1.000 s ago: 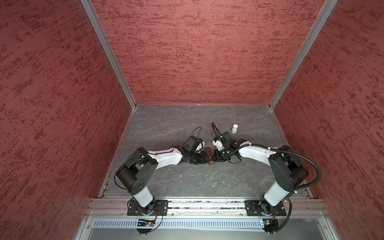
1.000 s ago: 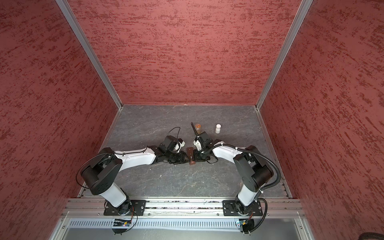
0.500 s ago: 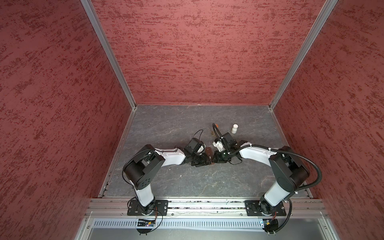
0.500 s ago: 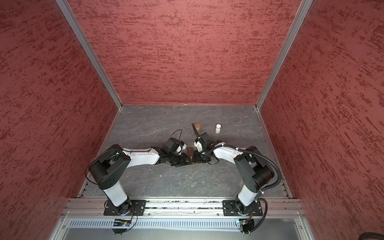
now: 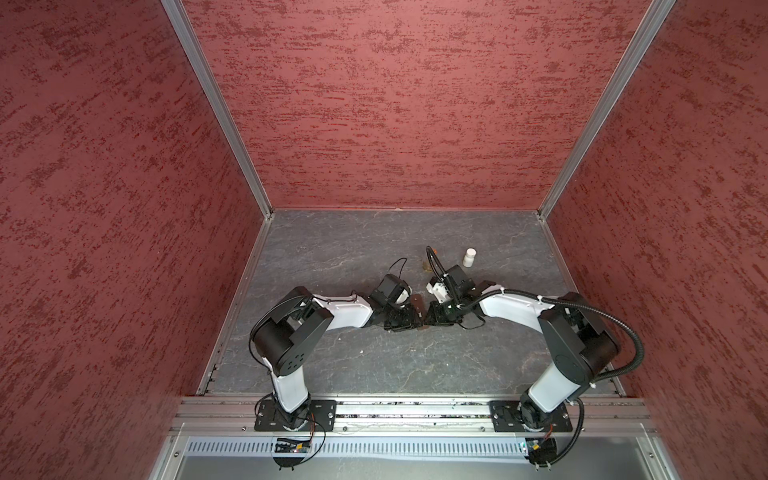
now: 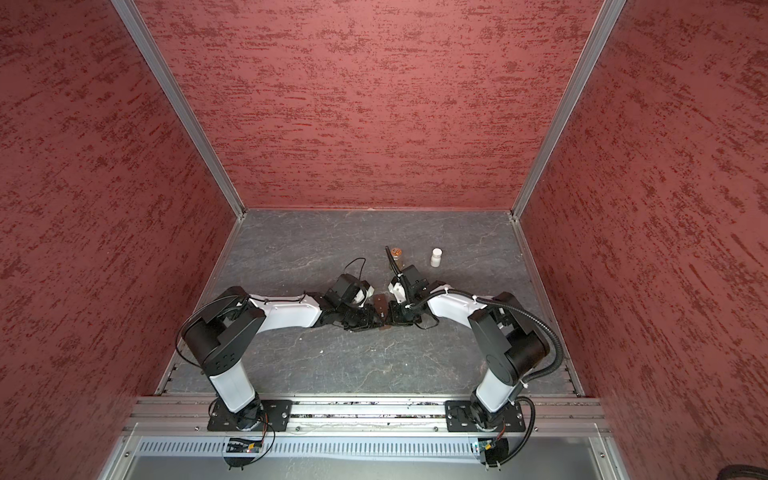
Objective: Sort the pills into containers
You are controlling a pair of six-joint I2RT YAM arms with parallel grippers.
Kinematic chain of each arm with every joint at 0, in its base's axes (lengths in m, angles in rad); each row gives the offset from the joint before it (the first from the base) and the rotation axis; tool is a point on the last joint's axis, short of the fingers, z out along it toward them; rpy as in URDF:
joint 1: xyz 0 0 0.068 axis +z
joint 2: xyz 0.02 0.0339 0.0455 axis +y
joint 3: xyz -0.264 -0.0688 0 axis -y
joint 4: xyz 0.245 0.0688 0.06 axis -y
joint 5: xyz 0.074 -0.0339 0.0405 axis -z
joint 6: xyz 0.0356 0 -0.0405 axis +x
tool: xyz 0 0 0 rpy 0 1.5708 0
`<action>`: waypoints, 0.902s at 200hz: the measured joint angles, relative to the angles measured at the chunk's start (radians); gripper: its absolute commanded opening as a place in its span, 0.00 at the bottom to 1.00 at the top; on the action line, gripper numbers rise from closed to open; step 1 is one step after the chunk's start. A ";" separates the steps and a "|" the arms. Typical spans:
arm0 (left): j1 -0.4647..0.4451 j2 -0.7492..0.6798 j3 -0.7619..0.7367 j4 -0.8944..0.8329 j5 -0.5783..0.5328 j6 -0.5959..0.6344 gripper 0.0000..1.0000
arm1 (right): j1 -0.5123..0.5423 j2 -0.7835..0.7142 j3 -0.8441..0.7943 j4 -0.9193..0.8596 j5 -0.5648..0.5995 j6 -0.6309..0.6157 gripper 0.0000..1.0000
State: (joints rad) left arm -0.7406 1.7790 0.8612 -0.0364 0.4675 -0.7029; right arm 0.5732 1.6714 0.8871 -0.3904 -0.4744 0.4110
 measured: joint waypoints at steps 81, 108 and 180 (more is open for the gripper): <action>0.013 0.026 0.021 -0.001 0.035 0.000 0.28 | -0.015 0.004 0.000 -0.004 -0.022 0.000 0.13; 0.019 0.028 0.023 -0.002 0.044 0.000 0.26 | -0.022 0.003 0.000 -0.006 -0.028 0.000 0.10; 0.029 0.026 0.027 -0.006 0.048 0.000 0.18 | -0.026 -0.003 0.000 -0.019 -0.028 0.000 0.08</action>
State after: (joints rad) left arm -0.7116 1.8046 0.8886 -0.0425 0.5152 -0.7025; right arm 0.5468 1.6680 0.8871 -0.4099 -0.5022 0.4114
